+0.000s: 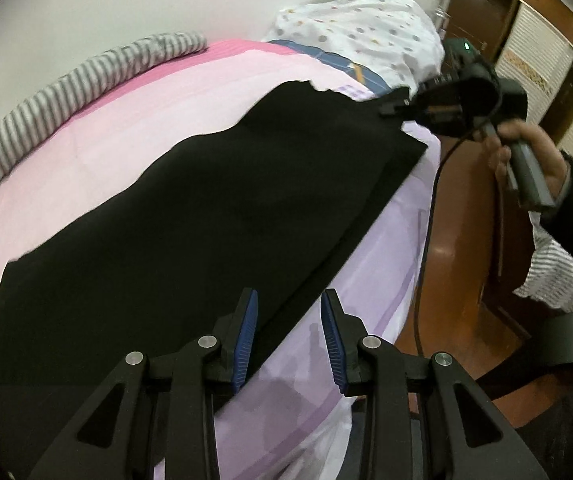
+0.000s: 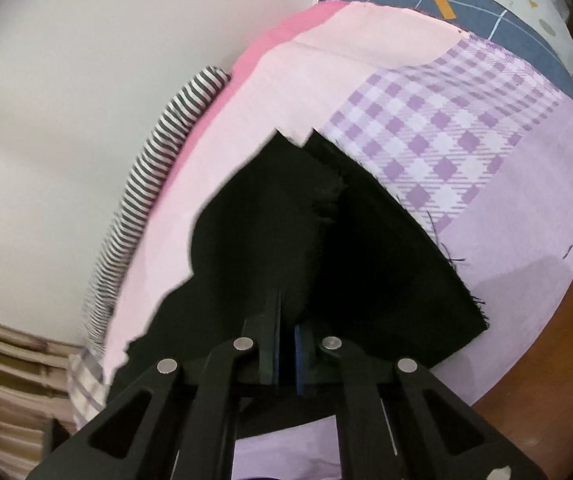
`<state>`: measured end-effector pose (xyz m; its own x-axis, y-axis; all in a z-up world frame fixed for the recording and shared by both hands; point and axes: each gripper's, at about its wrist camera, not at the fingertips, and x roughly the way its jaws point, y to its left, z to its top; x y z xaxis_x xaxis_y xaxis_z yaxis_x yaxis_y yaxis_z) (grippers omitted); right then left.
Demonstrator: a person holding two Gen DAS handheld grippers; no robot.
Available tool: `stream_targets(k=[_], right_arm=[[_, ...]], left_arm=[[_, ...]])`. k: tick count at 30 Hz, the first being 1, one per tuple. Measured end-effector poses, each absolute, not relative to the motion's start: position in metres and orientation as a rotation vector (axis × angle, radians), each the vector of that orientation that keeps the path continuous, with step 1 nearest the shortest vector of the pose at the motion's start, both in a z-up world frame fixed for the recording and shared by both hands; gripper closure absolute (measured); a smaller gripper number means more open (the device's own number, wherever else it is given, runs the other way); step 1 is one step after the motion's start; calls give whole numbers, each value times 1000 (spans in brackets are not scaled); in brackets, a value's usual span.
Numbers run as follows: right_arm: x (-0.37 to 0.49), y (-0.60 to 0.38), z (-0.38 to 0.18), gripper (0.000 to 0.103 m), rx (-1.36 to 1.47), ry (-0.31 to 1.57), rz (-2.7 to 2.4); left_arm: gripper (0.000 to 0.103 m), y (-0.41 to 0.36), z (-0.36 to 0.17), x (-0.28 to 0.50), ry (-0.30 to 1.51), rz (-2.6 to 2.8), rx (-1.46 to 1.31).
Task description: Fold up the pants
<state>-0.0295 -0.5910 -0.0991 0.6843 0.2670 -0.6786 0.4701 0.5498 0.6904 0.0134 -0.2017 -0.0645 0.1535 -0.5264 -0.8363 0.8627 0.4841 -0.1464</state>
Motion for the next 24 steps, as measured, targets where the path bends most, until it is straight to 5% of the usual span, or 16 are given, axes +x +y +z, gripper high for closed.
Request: stream_targets(k=[12,15,24], right_arm=[[-39,-592,-75,98,1059,771,-110],[-48,-594,-74,98,1044,775,-128],[-76,-596,-105,99,1063,816,-213]], left_arm=[[70,-237,-88,17,983,-976,467],[93,-238,-90,22,990,-991,440],[94,-243,-98,9,950,-996,507]])
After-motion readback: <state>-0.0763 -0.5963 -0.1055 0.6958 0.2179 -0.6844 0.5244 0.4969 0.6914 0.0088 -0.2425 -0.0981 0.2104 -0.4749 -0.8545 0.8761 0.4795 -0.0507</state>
